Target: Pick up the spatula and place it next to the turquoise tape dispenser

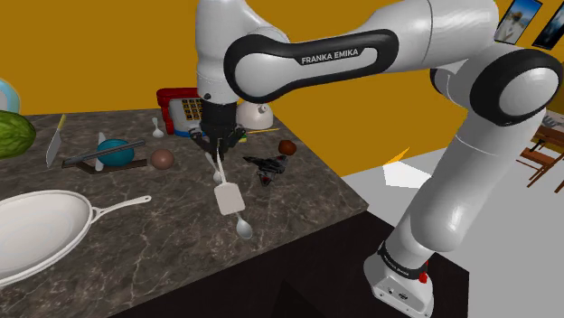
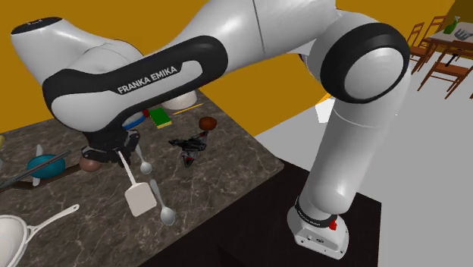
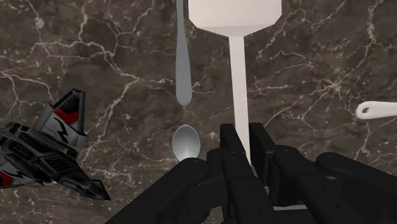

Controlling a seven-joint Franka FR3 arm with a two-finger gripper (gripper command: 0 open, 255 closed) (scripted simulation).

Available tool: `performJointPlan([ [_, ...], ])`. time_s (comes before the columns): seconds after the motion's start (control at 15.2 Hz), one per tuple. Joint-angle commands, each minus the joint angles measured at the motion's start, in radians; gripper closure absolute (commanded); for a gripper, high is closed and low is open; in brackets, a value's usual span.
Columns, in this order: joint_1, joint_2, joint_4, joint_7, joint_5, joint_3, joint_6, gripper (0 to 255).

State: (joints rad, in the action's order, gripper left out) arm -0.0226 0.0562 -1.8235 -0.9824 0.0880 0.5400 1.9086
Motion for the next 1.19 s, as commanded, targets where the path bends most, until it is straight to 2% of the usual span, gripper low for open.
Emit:
performJointPlan([
  [0.0, -0.029, 0.092, 0.11, -0.058, 0.052, 0.018, -0.035, 255],
  [0.26, -0.117, 0.269, 0.325, -0.148, 0.15, 0.03, -0.108, 255],
  [0.53, -0.241, 0.464, 0.603, -0.206, 0.241, 0.016, -0.214, 255],
  [0.66, -0.321, 0.58, 0.79, -0.218, 0.284, 0.0, -0.287, 255],
  [0.73, -0.414, 0.713, 1.025, -0.21, 0.326, -0.023, -0.382, 255],
  [1.12, -0.371, 0.672, 0.865, -0.231, 0.312, -0.019, -0.271, 255],
])
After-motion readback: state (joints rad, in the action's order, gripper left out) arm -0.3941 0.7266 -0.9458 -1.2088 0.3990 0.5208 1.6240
